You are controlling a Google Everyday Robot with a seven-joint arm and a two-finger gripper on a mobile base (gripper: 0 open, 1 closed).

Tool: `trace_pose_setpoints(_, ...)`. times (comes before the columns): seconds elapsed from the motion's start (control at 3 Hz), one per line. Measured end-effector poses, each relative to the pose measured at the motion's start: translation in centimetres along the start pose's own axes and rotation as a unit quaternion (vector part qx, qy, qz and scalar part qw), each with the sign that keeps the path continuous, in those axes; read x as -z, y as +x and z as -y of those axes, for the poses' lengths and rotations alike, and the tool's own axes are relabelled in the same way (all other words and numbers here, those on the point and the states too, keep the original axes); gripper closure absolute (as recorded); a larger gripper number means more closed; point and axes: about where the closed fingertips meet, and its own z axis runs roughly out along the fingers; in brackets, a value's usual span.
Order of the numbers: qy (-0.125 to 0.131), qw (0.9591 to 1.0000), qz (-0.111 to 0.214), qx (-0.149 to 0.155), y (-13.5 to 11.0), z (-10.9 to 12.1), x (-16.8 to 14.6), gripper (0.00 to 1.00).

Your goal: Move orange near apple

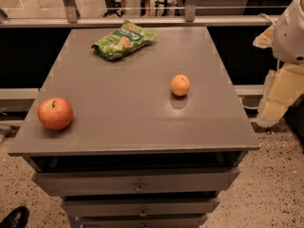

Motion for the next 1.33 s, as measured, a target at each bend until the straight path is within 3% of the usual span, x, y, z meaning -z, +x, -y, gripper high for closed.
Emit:
trace_pose_setpoints(0.67, 0.01, 0.9997, 0.02, -0.006, 0.0, 1.1, -1.0, 0.0)
trace_pose_setpoints(1.0, 0.01, 0.9976, 0.065, -0.024, 0.1, 3.0, -4.5, 0.0)
trace_pose_setpoints(1.33, 0.01, 0.9893, 0.133, -0.059, -0.9, 6.0, -8.6, 0.0)
